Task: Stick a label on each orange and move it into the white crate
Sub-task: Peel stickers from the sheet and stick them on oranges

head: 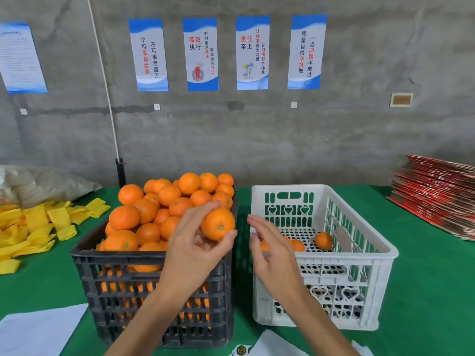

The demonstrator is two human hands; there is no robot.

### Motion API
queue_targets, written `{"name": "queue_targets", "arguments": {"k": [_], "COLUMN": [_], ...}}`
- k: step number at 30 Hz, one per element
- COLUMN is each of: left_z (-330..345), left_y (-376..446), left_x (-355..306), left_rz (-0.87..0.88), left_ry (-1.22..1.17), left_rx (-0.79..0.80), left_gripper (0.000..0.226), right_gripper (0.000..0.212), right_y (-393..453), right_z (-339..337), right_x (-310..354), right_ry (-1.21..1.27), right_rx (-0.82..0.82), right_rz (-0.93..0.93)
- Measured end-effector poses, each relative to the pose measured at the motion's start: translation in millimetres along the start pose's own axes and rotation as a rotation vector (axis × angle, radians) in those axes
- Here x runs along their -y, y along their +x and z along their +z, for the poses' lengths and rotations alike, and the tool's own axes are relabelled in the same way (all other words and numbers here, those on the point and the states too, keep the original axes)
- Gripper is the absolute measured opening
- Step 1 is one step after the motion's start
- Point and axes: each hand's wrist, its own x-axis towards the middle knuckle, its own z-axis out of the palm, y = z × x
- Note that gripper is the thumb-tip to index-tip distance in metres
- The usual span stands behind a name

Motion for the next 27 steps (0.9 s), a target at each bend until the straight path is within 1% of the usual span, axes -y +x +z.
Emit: {"name": "queue_targets", "arguments": {"k": [1, 2, 3, 4, 5, 7, 9, 11, 14, 16, 17, 19, 20, 22, 27], "left_z": [9.9, 19.5, 26.9, 31.9, 34.8, 35.6, 35.8, 40.2, 48.4, 51.9, 53.1, 54.1, 54.6, 56.0, 53.5], "left_y": [-14.0, -28.2, -40.8, -51.9, -62.8, -86.1, -110.7, -137.5, -173.7, -195.5, -204.1, -216.8, -220.0, -223.8, -227.6], "left_x": [-1.7, -2.6, -3.4, -2.1, 0.3, 8.3, 17.1, 26.0, 36.5, 44.9, 48.8, 55.1, 57.4, 60.5, 60.5], "left_rz": [-0.037, -0.113, -0.208, -0.284, -0.305, -0.234, -0.225, -0.303, -0.534, -0.668, -0.722, -0.783, -0.795, -0.810, -0.888], "left_ry": [-0.077, -0.173, -0.289, -0.352, -0.355, -0.200, -0.170, -0.208, -0.303, -0.381, -0.415, -0.453, -0.462, -0.466, -0.547], "left_rx": [0.009, 0.016, 0.024, 0.039, 0.064, 0.163, 0.261, 0.329, 0.408, 0.408, 0.393, 0.365, 0.359, 0.340, 0.252], "left_gripper": [0.052, 0.052, 0.051, 0.050, 0.050, 0.053, 0.054, 0.056, 0.058, 0.054, 0.053, 0.053, 0.053, 0.052, 0.053], "right_gripper": [0.034, 0.034, 0.034, 0.033, 0.033, 0.031, 0.031, 0.033, 0.031, 0.029, 0.030, 0.043, 0.050, 0.057, 0.059], "right_y": [-5.2, -12.8, -21.4, -30.7, -41.2, -66.2, -92.4, -115.7, -146.3, -164.3, -173.0, -188.8, -195.3, -201.8, -208.8], "right_z": [-0.8, -1.9, -2.9, -3.6, -4.0, -3.1, -1.0, 0.5, 1.3, -0.3, -0.9, -1.8, -2.2, -1.1, 1.9], "right_x": [5.6, 8.0, 8.6, 7.1, 3.8, -3.8, -15.3, -25.9, -41.0, -48.0, -51.0, -54.2, -55.6, -58.0, -62.4], "right_ry": [0.025, 0.042, 0.049, 0.055, 0.052, 0.042, 0.058, 0.070, 0.053, 0.043, 0.028, -0.024, -0.048, -0.060, -0.015], "right_rx": [0.004, 0.003, -0.002, -0.004, 0.005, 0.036, 0.069, 0.119, 0.270, 0.408, 0.481, 0.623, 0.662, 0.678, 0.658], "right_rz": [-0.041, -0.071, -0.071, -0.054, -0.032, -0.002, 0.017, 0.050, 0.206, 0.291, 0.292, 0.275, 0.275, 0.298, 0.325]}}
